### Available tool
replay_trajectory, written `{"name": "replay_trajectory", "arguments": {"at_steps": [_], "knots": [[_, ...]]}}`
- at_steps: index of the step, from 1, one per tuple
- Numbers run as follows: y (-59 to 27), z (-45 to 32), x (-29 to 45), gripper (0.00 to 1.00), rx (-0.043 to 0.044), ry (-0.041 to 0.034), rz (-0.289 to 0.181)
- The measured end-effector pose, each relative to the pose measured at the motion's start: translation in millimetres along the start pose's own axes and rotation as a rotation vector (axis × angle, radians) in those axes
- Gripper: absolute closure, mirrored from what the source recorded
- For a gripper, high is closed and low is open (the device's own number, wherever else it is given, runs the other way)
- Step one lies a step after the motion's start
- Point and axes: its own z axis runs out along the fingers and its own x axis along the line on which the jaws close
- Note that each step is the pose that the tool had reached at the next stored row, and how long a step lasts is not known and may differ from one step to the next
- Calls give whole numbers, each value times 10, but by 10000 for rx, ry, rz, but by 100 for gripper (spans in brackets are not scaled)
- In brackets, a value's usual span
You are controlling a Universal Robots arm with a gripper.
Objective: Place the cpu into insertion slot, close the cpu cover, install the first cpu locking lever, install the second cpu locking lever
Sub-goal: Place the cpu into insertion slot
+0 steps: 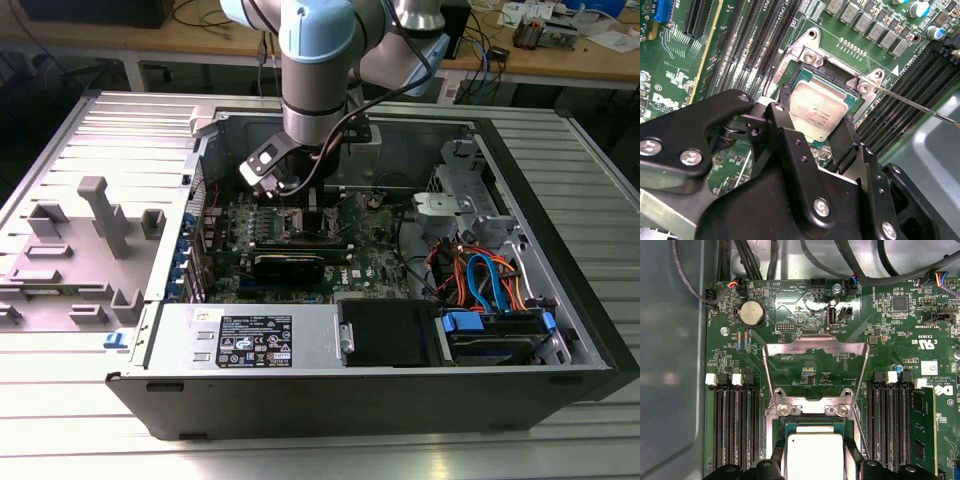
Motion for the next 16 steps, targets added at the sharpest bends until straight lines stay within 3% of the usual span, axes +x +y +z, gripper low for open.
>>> {"name": "replay_trajectory", "arguments": {"at_steps": [16], "knots": [[1,30,-1,45,47,-4,10]]}}
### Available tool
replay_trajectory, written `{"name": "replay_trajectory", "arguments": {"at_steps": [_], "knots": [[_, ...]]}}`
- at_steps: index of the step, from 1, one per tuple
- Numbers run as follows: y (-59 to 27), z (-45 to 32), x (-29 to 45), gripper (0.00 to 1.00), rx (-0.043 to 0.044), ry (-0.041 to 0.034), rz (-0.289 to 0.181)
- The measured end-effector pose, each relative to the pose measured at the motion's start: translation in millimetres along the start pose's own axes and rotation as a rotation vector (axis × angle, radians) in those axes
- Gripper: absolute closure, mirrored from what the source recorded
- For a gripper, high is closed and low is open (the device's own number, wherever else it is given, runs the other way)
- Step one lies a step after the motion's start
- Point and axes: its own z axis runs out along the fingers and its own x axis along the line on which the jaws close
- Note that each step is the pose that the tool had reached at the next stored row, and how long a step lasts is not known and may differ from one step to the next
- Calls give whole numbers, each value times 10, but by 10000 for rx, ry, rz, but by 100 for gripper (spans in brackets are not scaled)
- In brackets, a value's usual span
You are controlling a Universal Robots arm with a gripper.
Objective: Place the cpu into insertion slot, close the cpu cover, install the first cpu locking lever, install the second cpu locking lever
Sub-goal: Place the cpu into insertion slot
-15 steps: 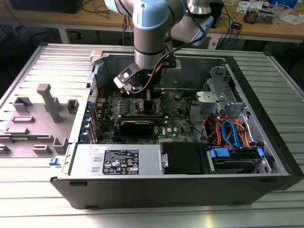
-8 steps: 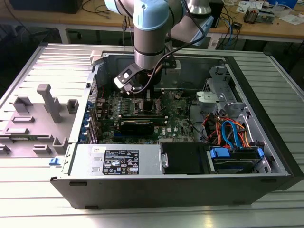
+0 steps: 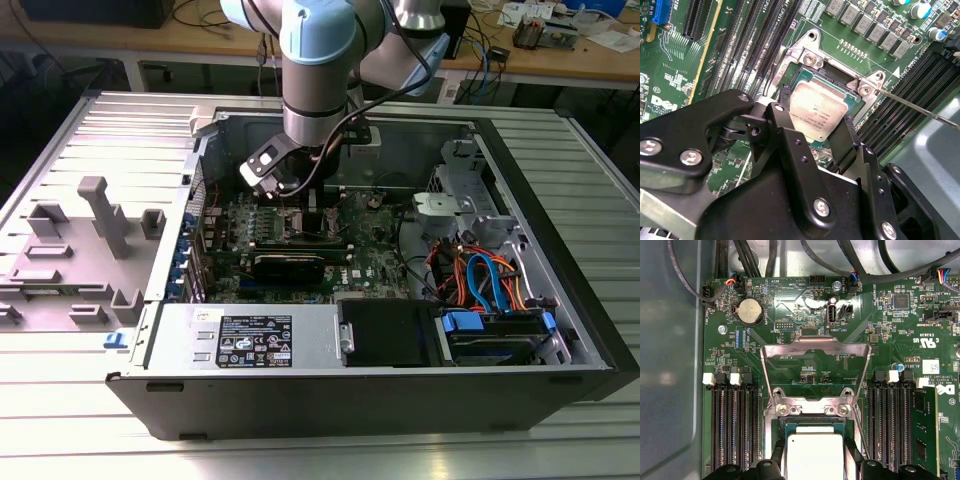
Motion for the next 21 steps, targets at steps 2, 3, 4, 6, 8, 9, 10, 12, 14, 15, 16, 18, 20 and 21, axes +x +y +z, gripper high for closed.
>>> {"name": "replay_trajectory", "arguments": {"at_steps": [2,3,4,6,8,9,10,12,14,15,16,18,20,21], "knots": [[0,0,0,45,0,0,0],[0,0,0,45,1,0,0],[0,0,0,45,1,0,0],[0,0,0,45,1,0,0],[0,0,0,45,1,0,0],[0,0,0,45,2,0,0],[0,0,0,45,2,0,0],[1,4,2,45,-3,11,0],[0,2,1,38,0,4,0],[0,0,0,38,2,1,0],[0,0,0,38,2,1,2],[0,-8,0,38,3,-2,3],[2,-28,0,38,3,0,9],[3,-35,1,38,3,2,16]]}}
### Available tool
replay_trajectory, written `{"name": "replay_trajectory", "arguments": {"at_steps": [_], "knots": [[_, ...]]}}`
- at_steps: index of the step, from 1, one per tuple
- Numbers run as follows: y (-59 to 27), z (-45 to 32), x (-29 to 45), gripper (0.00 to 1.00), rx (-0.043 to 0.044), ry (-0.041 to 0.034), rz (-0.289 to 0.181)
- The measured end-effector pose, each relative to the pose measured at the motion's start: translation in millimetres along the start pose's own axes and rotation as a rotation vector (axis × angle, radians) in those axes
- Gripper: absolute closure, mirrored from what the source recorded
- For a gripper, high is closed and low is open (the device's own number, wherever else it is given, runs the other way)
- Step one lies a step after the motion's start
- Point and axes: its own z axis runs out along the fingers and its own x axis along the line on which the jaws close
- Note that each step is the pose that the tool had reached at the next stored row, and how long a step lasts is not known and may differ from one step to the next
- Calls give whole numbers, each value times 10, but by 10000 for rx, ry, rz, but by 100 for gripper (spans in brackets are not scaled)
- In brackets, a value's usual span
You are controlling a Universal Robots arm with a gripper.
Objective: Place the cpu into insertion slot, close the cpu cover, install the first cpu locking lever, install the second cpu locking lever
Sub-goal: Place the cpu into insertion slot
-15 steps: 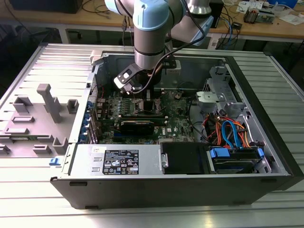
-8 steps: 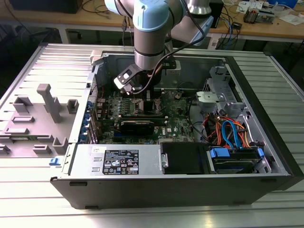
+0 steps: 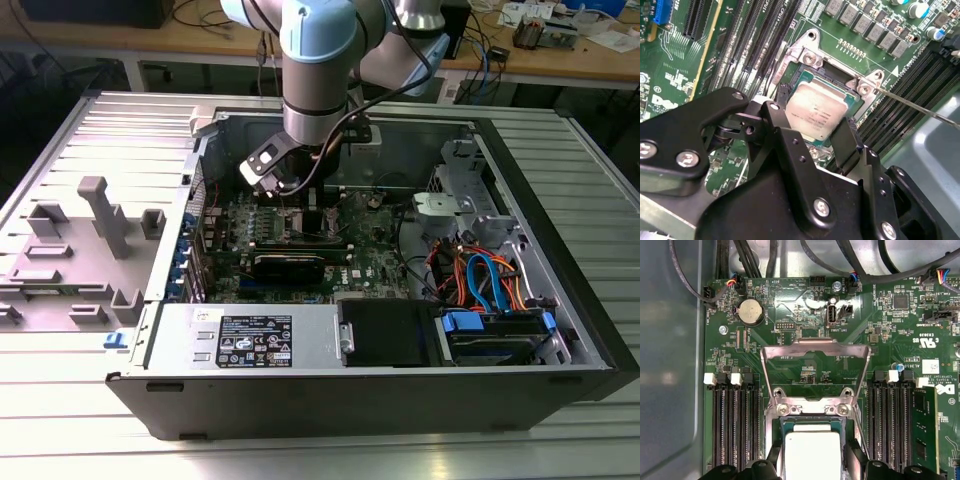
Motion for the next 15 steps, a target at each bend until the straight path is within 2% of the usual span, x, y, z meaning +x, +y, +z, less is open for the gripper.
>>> {"name": "replay_trajectory", "arguments": {"at_steps": [8,11,15], "knots": [[0,-13,-1,38,2,-4,1],[1,-44,0,38,1,-1,1],[2,-124,2,38,5,-1,1]]}}
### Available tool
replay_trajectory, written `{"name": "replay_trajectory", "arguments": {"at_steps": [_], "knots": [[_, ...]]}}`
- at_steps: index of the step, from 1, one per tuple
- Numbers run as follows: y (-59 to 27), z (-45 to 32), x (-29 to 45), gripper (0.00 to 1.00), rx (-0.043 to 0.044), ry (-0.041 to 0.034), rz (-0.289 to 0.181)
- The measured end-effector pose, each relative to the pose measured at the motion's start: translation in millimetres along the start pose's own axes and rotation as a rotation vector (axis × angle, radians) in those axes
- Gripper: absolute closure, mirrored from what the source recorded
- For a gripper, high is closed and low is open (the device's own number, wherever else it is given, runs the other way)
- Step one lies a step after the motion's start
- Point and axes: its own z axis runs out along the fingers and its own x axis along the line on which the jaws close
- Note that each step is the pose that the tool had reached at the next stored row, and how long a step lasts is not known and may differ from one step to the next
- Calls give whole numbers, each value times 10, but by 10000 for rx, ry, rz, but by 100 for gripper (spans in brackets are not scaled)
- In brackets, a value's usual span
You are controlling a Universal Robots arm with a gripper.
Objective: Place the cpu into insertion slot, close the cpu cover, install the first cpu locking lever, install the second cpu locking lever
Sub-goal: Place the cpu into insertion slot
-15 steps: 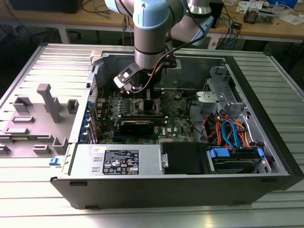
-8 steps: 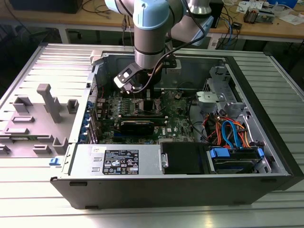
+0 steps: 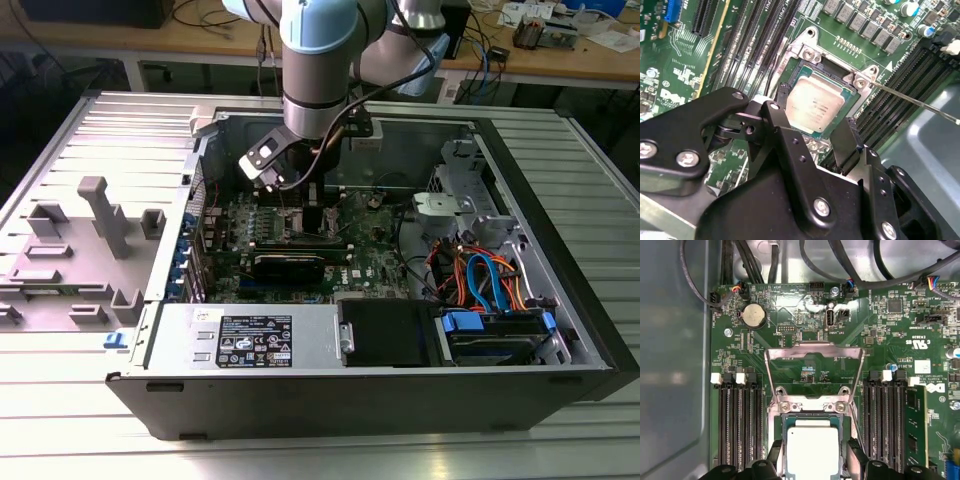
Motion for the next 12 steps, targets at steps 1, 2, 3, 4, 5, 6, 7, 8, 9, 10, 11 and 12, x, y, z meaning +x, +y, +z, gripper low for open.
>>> {"name": "replay_trajectory", "arguments": {"at_steps": [1,2,3,4,5,6,7,8,9,10,11,12], "knots": [[1,-28,0,38,3,0,0],[1,-54,1,40,7,0,1],[2,-72,1,47,10,0,0],[2,-84,1,47,13,0,1],[2,-95,1,53,16,0,1],[2,-106,2,59,20,0,1],[3,-121,2,65,26,-1,1],[3,-123,2,71,26,1,1],[3,-122,2,77,25,3,1],[3,-123,2,83,26,3,1],[3,-123,2,83,27,2,1],[3,-124,2,89,27,0,1]]}}
